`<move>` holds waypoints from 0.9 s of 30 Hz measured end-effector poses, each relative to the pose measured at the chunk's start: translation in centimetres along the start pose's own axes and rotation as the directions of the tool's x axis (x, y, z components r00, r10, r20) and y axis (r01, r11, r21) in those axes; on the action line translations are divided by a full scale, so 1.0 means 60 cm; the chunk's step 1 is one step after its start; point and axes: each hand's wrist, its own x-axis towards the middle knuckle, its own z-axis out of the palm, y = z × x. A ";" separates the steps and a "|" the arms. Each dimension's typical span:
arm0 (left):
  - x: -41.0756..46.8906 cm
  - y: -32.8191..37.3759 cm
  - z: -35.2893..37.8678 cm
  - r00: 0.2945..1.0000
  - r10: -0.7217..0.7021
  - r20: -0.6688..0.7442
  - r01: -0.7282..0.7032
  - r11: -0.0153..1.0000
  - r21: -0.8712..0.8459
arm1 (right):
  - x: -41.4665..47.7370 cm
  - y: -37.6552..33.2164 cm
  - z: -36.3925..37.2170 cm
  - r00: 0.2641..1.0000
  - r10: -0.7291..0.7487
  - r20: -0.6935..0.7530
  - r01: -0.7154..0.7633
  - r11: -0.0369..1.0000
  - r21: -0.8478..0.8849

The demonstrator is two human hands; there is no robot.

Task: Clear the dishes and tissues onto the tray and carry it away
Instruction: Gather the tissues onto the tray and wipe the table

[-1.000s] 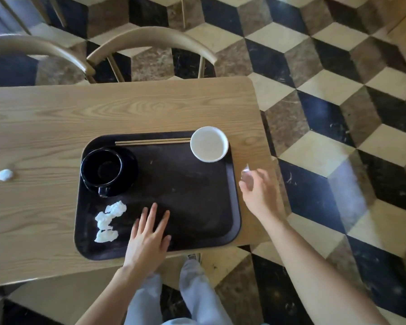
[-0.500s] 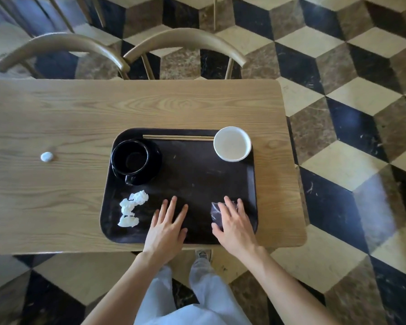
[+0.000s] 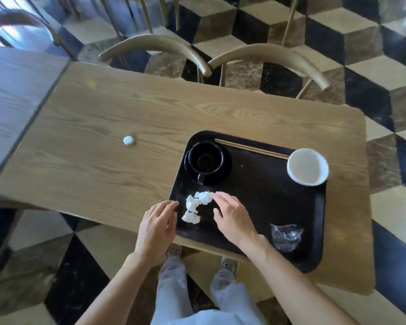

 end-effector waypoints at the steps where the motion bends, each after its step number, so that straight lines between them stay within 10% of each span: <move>1: 0.000 -0.033 -0.012 1.000 -0.023 0.010 0.023 0.999 0.022 | 0.016 -0.008 0.016 1.000 -0.023 0.019 0.023 1.000 -0.014; 15: 0.107 -0.331 -0.095 0.942 -0.287 0.172 0.232 0.931 0.283 | 0.058 -0.125 0.042 0.952 0.146 -0.270 -0.135 0.989 0.058; 27: 0.193 -0.421 -0.075 0.915 -0.403 0.029 0.378 0.880 0.287 | 0.509 -0.277 0.227 0.970 -0.146 -0.196 0.155 0.987 0.033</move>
